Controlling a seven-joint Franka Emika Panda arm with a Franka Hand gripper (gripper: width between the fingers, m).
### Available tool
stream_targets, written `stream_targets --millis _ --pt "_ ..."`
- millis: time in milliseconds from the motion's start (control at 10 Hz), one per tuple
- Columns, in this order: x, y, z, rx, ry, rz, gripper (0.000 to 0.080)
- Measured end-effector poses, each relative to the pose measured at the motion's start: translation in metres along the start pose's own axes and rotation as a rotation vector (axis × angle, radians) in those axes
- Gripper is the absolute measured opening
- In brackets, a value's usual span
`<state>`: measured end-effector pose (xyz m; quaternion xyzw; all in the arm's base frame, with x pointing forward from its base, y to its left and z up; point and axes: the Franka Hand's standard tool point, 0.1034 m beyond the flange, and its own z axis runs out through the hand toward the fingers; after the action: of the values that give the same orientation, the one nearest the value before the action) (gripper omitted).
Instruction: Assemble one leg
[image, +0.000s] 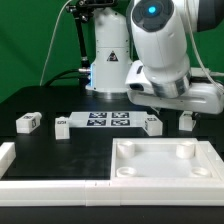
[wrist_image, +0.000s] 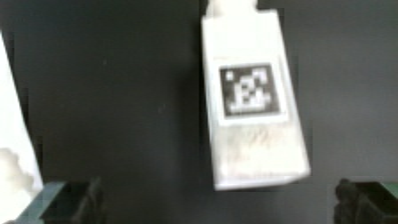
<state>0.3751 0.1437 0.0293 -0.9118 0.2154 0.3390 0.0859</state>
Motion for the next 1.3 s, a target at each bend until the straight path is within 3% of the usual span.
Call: stream_targets --millis 400,900,1300 --pt "-0.02 -0.006 0.013 -0.058 -0.301 -0.005 0.0649" --pt "-0.019 -0.011 0.034 -0.074 -0.294 -0.015 0.0649" --pt "-0.015 -0.008 0.041 -0.078 -0.296 -0.009 0.0649"
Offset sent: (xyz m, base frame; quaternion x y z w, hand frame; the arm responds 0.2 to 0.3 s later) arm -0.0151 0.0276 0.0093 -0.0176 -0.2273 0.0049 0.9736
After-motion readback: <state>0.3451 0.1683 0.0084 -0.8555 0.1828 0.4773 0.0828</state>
